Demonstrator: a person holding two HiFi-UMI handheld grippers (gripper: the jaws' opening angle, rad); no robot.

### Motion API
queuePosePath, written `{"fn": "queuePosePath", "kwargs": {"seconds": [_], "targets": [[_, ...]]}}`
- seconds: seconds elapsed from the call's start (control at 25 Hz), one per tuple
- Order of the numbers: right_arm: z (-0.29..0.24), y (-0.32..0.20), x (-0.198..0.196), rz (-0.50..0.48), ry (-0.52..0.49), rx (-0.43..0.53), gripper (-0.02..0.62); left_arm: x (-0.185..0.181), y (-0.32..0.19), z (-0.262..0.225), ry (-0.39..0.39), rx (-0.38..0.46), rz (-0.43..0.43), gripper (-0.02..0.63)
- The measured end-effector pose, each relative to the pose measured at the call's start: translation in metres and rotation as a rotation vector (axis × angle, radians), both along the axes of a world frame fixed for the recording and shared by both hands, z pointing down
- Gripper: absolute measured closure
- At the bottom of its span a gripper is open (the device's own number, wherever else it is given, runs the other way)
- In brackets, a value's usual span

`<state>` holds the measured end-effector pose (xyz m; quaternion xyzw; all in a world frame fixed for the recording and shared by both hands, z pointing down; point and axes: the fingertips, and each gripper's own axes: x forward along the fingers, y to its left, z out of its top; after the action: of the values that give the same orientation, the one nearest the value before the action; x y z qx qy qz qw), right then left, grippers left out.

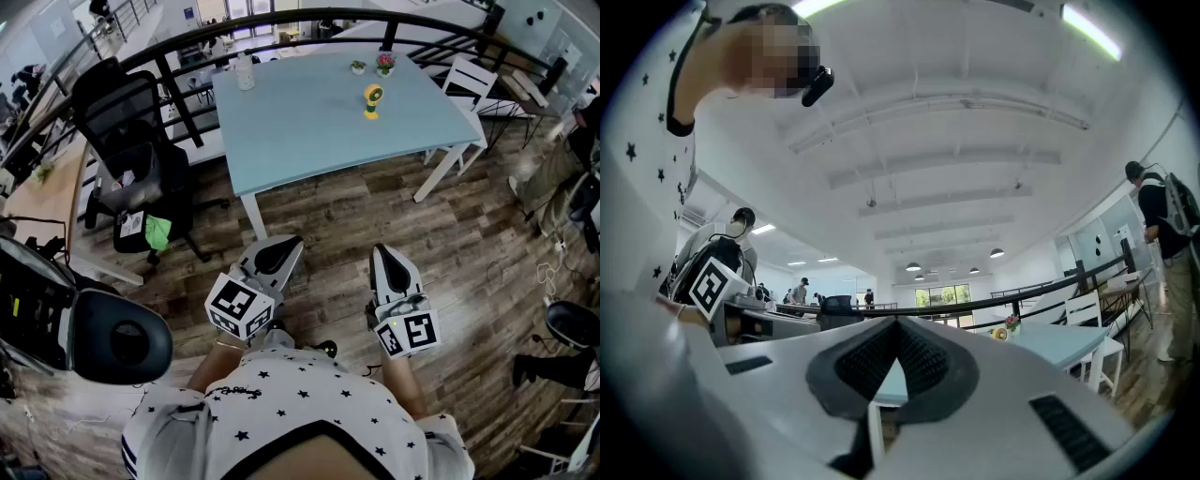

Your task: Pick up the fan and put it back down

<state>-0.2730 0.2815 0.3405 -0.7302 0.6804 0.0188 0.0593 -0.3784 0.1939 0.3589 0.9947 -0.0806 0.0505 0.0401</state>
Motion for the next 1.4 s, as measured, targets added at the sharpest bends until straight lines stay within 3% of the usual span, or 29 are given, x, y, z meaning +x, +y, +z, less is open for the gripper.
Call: {"fn": "queuePosePath", "kwargs": {"seconds": [0.68,1.4], "targets": [[0.002,0.01,0.018,-0.03,-0.04,0.027,0.598,0.01,0.014,0.0,-0.031,-0.002,-0.045,0.577],[0.009,0.048,0.056,0.021,-0.055,0.026,0.591,0.05,0.05,0.008,-0.044,-0.022,0.0,0.577]]}}
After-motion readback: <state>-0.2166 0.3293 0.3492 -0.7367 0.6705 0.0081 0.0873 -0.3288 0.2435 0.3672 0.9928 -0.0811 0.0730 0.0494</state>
